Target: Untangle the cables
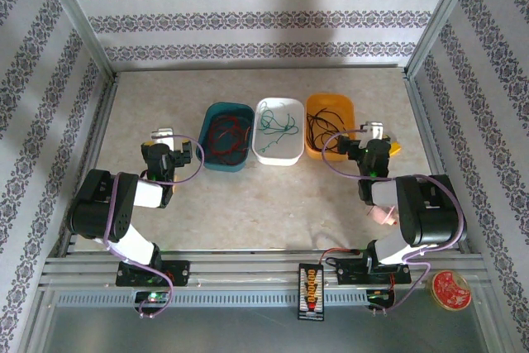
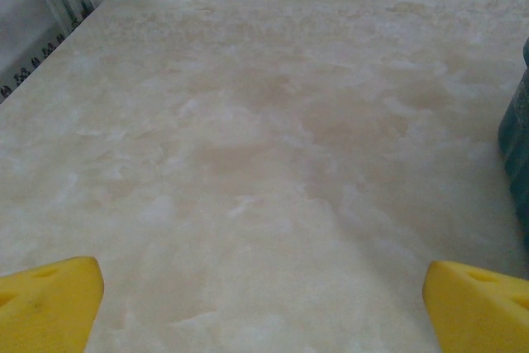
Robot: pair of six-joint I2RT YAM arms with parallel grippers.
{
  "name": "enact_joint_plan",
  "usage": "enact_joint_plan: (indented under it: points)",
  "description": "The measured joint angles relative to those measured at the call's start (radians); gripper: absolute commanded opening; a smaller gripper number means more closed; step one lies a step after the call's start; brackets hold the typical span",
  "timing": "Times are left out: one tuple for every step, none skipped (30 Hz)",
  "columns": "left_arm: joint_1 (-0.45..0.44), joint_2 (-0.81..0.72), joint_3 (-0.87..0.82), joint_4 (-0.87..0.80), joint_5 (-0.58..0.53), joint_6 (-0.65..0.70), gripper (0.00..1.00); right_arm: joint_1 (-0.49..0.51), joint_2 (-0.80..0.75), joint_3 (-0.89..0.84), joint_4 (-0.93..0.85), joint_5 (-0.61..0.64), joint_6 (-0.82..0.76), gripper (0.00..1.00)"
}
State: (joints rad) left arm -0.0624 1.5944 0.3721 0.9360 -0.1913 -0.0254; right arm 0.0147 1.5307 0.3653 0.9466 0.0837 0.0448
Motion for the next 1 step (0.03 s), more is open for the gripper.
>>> enact_joint_plan:
  points:
    - [0.000,0.000,0.000,0.000,0.000,0.000,0.99,0.000,0.000,0.000,0.000,0.000,0.001,0.98]
